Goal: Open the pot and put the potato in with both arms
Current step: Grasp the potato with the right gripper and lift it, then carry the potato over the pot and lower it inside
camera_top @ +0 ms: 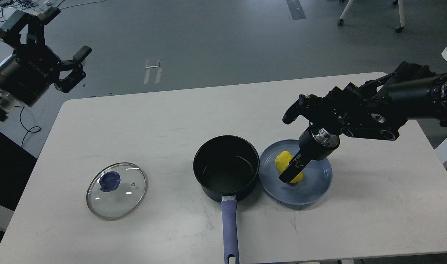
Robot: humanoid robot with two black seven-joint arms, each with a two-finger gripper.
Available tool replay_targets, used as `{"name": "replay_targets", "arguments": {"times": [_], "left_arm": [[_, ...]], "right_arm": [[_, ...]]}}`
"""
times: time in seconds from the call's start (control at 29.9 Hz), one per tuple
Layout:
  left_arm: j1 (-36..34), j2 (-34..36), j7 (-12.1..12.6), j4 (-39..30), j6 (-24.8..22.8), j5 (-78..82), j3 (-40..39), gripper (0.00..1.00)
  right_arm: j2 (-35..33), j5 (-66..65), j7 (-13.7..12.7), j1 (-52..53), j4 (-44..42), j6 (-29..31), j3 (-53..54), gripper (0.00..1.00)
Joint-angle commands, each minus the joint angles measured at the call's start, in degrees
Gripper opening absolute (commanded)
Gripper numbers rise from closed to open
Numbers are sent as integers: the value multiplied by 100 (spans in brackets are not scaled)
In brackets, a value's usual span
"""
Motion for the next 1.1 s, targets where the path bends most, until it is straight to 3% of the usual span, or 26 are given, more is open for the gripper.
{"name": "replay_targets", "arguments": {"times": [0.0,0.07,0.2,0.3,0.53,0.8,0.94,1.07], "left_arm": [[-3,-5,0,2,0,-75,-2,98],[-3,-5,0,2,0,-75,-2,98],[14,-14,0,-6,0,-84,-10,98],[41,-14,0,-6,0,-84,-19,98],[41,-22,0,-15,0,-93,-28,98],[41,-31,0,-24,0,-93,-46,98],[41,-40,0,-24,0,-93,-54,98],[41,-40,0,-24,0,-93,-63,98]], "right_arm": [[19,15,0,-52,-11,-43,-10,82],[19,15,0,-69,-46,-43,-11,76],[10,15,0,-87,-90,-51,-19,42],[-16,15,0,-87,-81,-60,-19,28],[-244,67,0,18,59,-60,16,27],[-965,234,0,1133,911,-60,559,28],[-878,664,0,1486,965,-60,684,28],[-229,1147,0,1583,851,-147,684,28]]}}
